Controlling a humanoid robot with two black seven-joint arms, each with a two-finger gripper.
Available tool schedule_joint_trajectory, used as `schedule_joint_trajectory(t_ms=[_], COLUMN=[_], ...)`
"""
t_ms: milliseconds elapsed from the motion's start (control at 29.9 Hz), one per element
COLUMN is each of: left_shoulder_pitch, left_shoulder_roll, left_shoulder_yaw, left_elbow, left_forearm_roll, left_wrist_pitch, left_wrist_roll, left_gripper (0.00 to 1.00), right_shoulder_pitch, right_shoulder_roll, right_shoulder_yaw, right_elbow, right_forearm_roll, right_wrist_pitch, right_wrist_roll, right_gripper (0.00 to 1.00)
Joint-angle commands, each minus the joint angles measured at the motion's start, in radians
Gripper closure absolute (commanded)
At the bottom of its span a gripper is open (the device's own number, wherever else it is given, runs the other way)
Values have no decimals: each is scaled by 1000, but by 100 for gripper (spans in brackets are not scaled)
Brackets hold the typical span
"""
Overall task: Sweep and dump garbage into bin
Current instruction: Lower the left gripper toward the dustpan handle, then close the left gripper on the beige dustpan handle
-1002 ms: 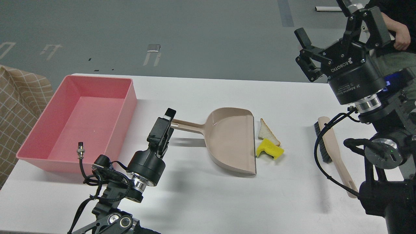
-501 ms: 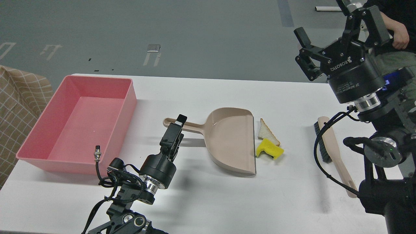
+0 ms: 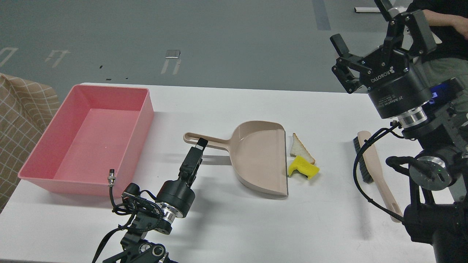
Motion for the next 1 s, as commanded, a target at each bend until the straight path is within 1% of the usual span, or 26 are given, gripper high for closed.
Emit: schedule_joint_trajectory(t_ms=[0, 301, 434, 534, 768, 969], left_shoulder_pitch=[-15, -70, -118, -136, -143, -178], left_shoulder_roll=[0, -22, -68, -89, -91, -92], left_shoulder_yaw=[21, 30, 42, 50, 52, 52], left_elbow=[12, 41, 113, 144, 176, 216], left_forearm_roll=[0, -2, -3, -3, -3, -8], left_wrist_pitch=[0, 0, 0, 0, 0, 0], left_wrist_roll=[0, 3, 6, 6, 5, 4], left_gripper=[3, 3, 3, 3, 3, 3], right_shoulder_pitch=[-4, -10, -10, -10, -7, -9], right_shoulder_roll=[0, 0, 0, 0, 0, 0], right_shoulder_yaw=[2, 2, 2, 3, 5, 5], right_elbow=[1, 0, 0, -2, -5, -3], right_forearm_roll=[1, 1, 1, 2, 2, 2], right_wrist_pitch=[-3, -4, -4, -4, -6, -6], right_wrist_roll=[0, 0, 0, 0, 0, 0], right_gripper=[0, 0, 0, 0, 0, 0])
